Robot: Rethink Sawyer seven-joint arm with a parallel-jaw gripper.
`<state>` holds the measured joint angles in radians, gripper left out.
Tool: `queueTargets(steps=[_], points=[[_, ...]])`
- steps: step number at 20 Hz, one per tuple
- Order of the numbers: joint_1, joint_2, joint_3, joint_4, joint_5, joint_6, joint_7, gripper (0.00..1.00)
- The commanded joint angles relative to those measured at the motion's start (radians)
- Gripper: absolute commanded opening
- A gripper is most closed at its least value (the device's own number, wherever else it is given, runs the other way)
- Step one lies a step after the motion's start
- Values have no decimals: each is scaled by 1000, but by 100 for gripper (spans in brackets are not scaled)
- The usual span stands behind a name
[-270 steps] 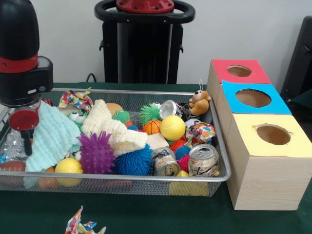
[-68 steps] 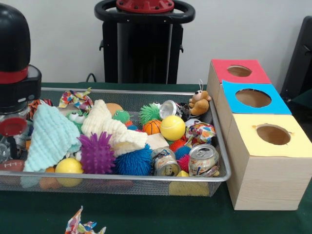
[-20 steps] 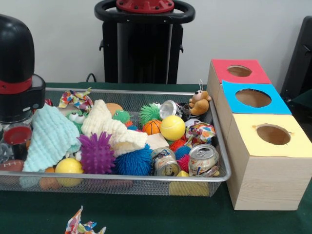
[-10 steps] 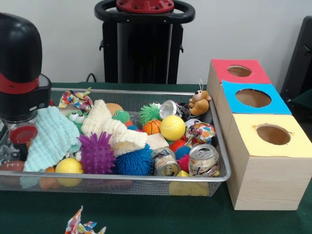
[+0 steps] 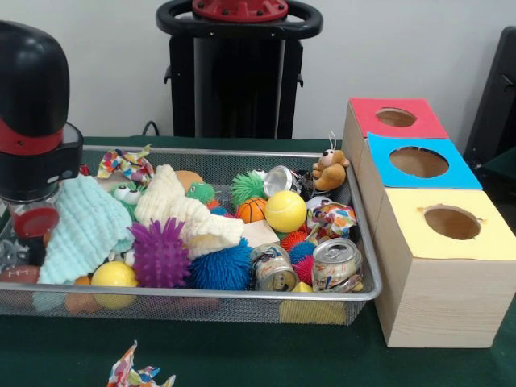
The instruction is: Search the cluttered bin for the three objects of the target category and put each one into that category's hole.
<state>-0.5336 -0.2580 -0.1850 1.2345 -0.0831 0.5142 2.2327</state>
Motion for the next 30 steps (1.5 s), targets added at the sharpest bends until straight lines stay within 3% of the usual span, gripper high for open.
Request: queueTargets(steps=[1,8,14,17,26,27,30], points=[[6,40,-28,-92,-140,-123,-55,100],[18,34,-15,-157,-251,-144,-74,100],[-7,54,13,-228,-276,-111,-91,100],[-13,48,18,-190,-291,-144,-73,100],[-10,72,14,-190,-280,-219,-1,100],[-10,72,14,-188,-277,-222,8,0],[0,82,-12,-194,-279,-279,58,0]])
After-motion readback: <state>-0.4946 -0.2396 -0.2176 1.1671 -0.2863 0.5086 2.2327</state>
